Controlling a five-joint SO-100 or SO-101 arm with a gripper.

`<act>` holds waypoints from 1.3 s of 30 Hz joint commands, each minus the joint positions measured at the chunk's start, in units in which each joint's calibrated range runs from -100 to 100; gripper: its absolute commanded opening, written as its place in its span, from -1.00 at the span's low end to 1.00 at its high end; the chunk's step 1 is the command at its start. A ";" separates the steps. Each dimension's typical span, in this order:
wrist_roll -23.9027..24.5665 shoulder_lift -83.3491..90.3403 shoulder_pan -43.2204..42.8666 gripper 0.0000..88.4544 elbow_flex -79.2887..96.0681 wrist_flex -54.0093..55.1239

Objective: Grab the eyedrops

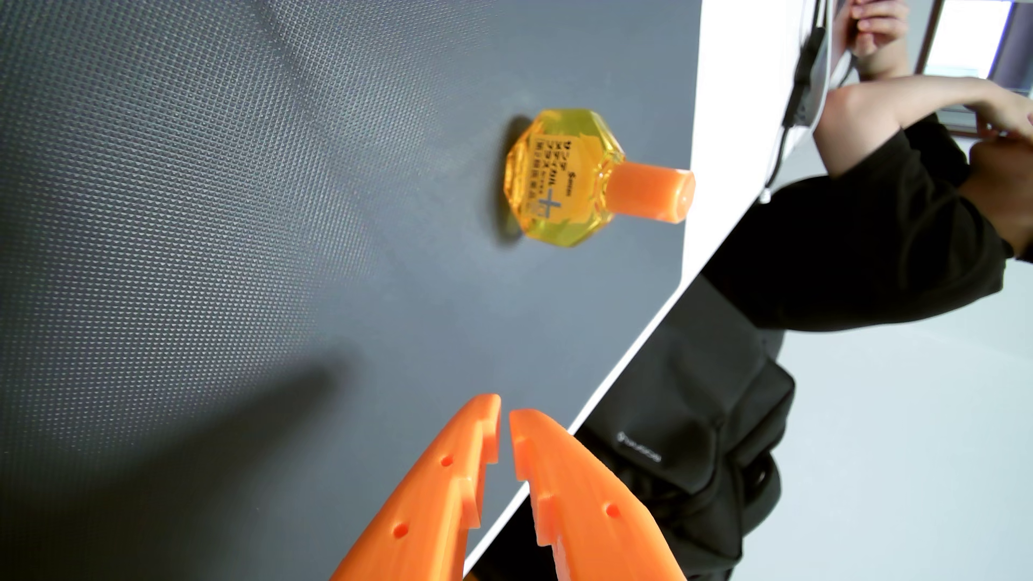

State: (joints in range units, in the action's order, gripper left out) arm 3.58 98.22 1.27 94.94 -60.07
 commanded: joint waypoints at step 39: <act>-1.46 -76.95 -3.85 -0.65 -70.68 -5.49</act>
State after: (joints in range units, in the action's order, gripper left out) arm 1.54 26.75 -3.00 31.74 -64.52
